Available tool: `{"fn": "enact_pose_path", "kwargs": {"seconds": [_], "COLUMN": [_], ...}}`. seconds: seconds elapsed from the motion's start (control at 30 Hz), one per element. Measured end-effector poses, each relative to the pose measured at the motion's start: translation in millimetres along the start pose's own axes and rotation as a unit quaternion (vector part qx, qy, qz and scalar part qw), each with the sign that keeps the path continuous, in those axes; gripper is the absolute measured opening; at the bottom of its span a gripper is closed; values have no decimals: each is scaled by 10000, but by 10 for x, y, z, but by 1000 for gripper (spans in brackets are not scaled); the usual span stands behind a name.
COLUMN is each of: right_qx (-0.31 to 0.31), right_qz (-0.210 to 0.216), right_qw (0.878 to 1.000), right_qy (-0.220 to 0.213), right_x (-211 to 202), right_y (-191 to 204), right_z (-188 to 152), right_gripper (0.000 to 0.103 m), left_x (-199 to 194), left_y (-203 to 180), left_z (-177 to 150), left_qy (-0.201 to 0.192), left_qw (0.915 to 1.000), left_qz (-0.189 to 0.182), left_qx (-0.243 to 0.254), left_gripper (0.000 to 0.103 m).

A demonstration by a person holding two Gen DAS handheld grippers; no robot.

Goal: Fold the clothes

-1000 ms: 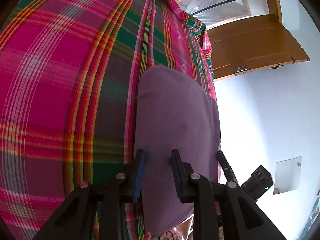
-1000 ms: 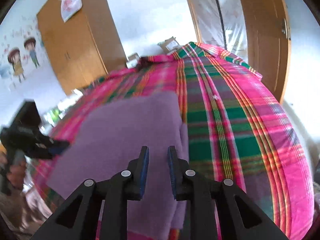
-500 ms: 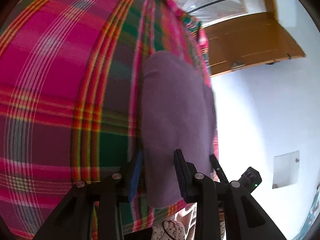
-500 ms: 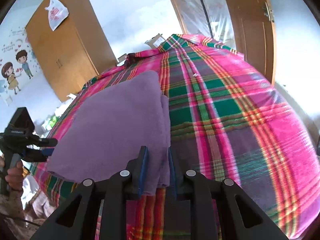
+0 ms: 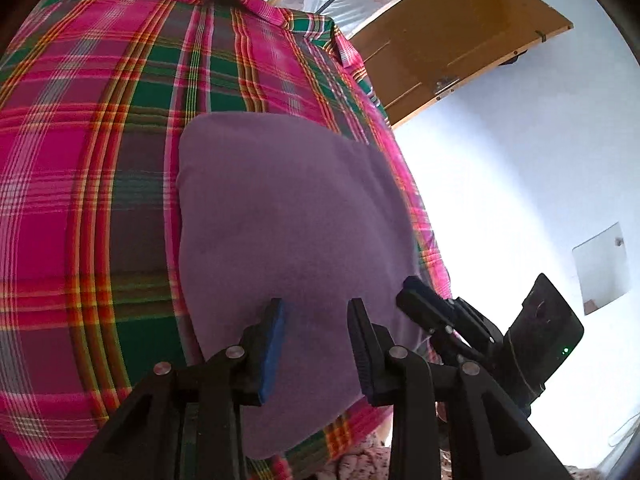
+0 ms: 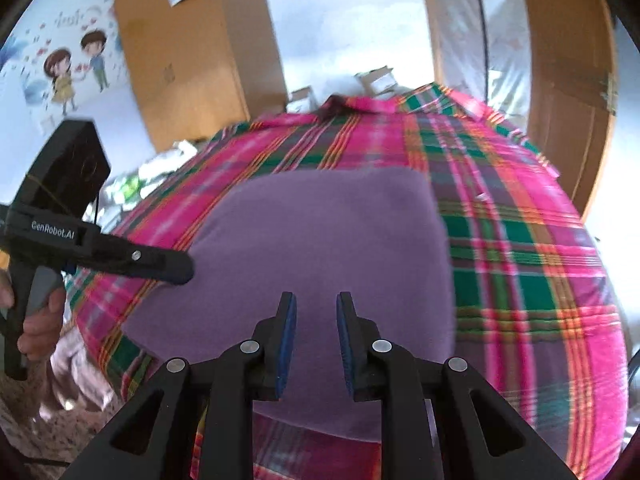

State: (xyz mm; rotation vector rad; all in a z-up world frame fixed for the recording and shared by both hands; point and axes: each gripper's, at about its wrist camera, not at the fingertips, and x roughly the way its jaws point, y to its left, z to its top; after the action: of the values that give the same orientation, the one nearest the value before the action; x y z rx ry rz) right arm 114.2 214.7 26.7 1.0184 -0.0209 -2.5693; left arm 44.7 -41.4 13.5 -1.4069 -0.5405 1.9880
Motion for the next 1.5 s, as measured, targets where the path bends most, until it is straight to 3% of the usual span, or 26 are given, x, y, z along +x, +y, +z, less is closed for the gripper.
{"fn": "enact_pose_path", "kwargs": {"seconds": [0.27, 0.43, 0.53, 0.7, 0.87, 1.03, 1.2, 1.5], "right_qx": [-68, -154, -116, -87, 150, 122, -85, 281], "right_qz": [-220, -261, -241, -513, -621, -648, -727, -409], "right_qw": [9993, 9984, 9993, 9984, 9972, 9957, 9951, 9973], "right_qy": [296, 470, 270, 222, 402, 646, 665, 538], "right_x": [175, 152, 102, 221, 401, 564, 600, 506], "right_y": [55, 82, 20, -141, -323, -351, -306, -427], "right_z": [-104, -5, 149, 440, 546, 501, 445, 460], "right_gripper": [22, 22, 22, 22, 21, 21, 21, 21], "left_x": [30, 40, 22, 136, 228, 545, 567, 386], "left_y": [101, -50, -178, -238, -243, -163, -181, -121], "left_z": [-19, 53, 220, 457, 443, 718, 628, 502], "left_qy": [-83, -52, -236, -171, -98, -58, -121, -13], "left_qw": [9999, 9990, 9974, 9969, 9973, 9991, 9993, 9999], "left_qz": [66, 317, 424, 579, 639, 426, 323, 171], "left_qx": [86, 302, 541, 498, 340, 23, 154, -1], "left_gripper": [20, 20, 22, 23, 23, 23, 23, 23]}}
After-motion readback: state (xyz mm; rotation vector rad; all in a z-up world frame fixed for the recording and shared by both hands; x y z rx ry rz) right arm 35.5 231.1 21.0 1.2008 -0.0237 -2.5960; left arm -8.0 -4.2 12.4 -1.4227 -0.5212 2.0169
